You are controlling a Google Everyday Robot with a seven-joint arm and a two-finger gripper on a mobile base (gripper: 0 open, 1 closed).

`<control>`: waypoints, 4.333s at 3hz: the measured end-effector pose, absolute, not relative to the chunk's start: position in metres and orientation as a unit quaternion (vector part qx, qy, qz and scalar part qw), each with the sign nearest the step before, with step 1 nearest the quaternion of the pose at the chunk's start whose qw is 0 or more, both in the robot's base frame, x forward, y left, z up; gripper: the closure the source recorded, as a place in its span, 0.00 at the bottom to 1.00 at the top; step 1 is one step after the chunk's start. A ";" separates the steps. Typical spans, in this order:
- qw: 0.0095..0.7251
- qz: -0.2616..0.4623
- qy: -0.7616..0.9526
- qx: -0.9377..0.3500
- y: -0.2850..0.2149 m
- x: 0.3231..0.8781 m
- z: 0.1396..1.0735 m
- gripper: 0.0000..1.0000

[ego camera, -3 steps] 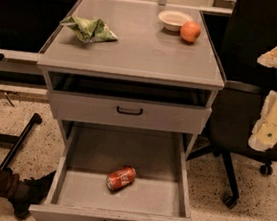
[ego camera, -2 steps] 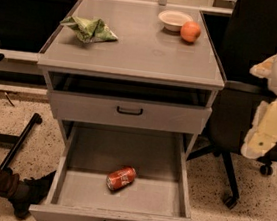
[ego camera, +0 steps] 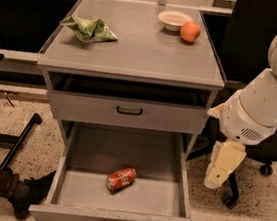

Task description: Pick coke can from middle drawer and place on counter

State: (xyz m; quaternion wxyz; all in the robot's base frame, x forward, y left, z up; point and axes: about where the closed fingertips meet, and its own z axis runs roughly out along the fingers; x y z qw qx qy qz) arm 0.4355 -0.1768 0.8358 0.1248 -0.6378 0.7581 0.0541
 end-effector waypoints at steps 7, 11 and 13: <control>0.071 0.102 0.605 -0.786 -0.039 0.467 0.601 0.00; 0.150 0.119 0.544 -0.817 -0.002 0.514 0.553 0.00; 0.199 0.117 0.530 -0.816 0.012 0.532 0.535 0.00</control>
Offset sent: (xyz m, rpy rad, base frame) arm 0.0001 0.0187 -0.0572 -0.0361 0.1193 0.0426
